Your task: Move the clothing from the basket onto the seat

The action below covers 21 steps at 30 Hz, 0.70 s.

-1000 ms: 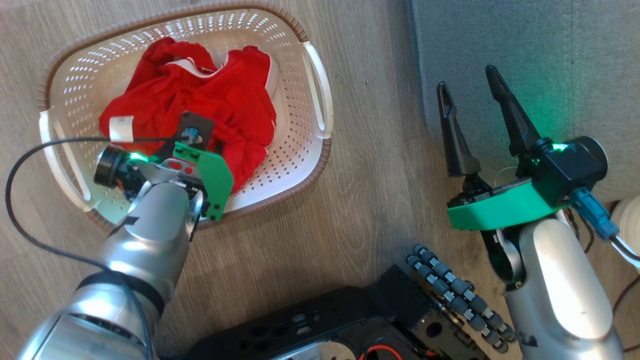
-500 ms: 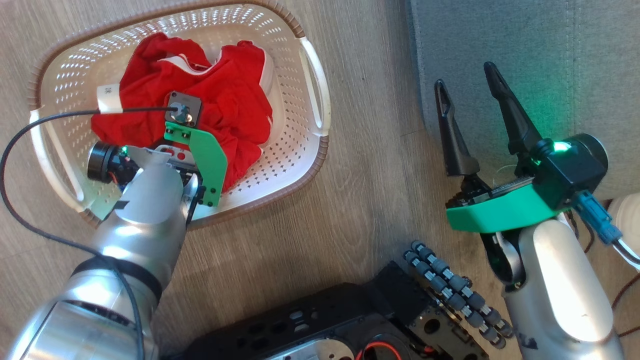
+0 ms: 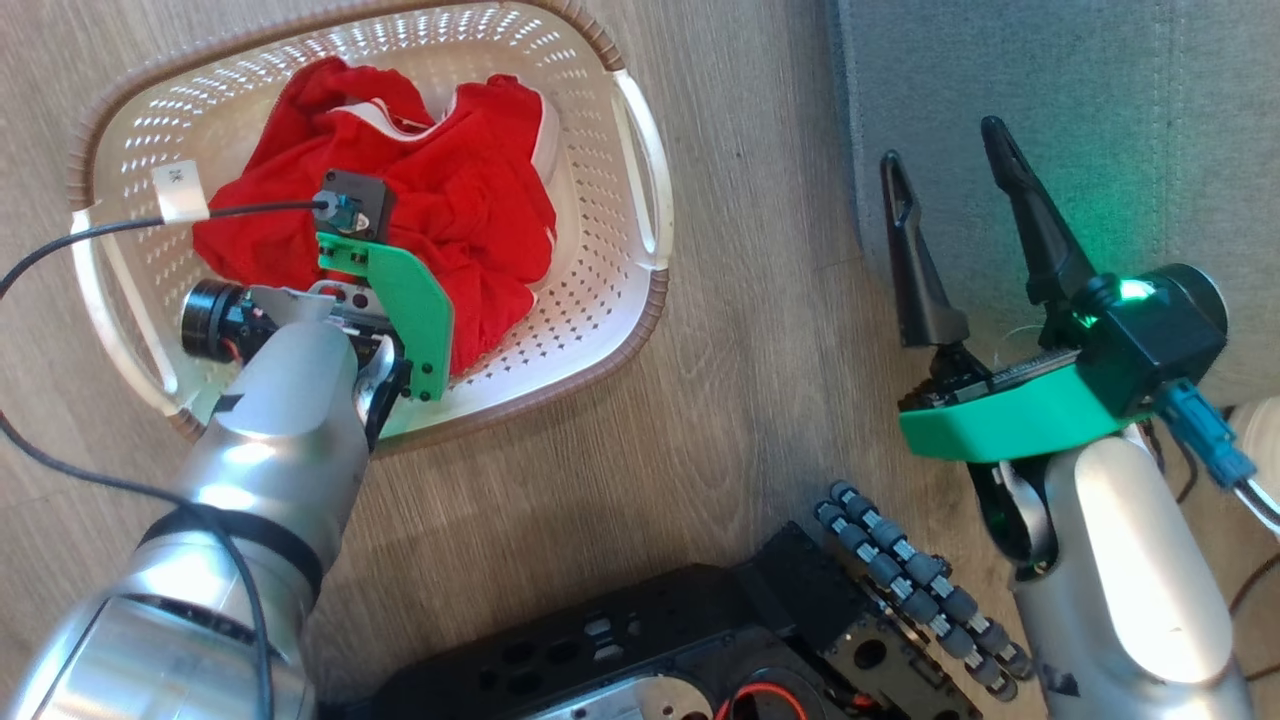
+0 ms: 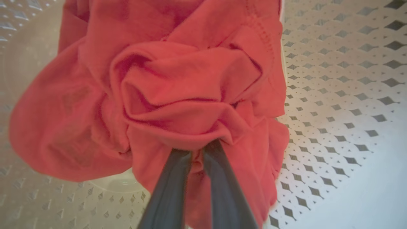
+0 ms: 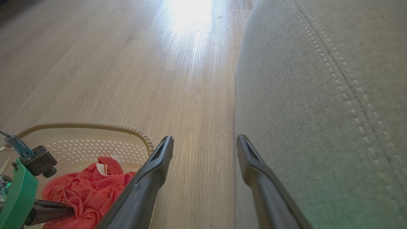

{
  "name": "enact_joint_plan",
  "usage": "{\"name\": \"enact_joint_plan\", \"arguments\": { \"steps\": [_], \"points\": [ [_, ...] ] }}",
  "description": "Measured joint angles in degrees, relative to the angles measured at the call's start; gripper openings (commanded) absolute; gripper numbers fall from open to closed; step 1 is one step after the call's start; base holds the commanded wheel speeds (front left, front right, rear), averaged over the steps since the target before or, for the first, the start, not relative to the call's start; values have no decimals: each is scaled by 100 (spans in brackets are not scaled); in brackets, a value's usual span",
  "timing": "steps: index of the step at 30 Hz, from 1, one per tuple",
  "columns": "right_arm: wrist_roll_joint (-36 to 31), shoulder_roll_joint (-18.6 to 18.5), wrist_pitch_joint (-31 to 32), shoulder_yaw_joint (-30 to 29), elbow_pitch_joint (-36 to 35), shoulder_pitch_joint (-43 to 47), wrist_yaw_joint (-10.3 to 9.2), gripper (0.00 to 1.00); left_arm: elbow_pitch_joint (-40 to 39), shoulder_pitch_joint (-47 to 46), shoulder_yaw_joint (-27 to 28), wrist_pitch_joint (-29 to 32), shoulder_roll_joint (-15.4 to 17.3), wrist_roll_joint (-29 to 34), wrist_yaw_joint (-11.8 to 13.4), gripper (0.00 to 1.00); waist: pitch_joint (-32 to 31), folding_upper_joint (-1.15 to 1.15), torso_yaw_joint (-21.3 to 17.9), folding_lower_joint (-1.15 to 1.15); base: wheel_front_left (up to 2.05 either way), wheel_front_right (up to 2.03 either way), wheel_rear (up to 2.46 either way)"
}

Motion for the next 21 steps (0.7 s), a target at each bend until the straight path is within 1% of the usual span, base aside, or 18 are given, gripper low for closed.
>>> {"name": "enact_joint_plan", "arguments": {
  "steps": [10, 12, 15, 21],
  "points": [
    [0, 0, 0, 125, 143, -174, 0, 100, 23, 9, -36, -86, 0, -303, -22, 0, -235, 0, 33, 0, 0, 0, 0],
    [26, 0, 0, 126, 183, -257, 0, 100, 23, 21, -40, -171, 0, -364, -94, 0, -321, 0, 38, 0, 0, 0, 0],
    [-3, 0, 0, 158, 389, -279, 0, 100, -9, 233, -118, -365, -3, -541, -121, 0, -620, 0, 102, 0, 0, 0, 0],
    [-25, -1, 0, 124, 653, -263, 0, 100, -149, 782, -144, -944, -7, -966, -122, 0, -1257, 0, 248, 0, 0, 0, 0]
  ]
}}
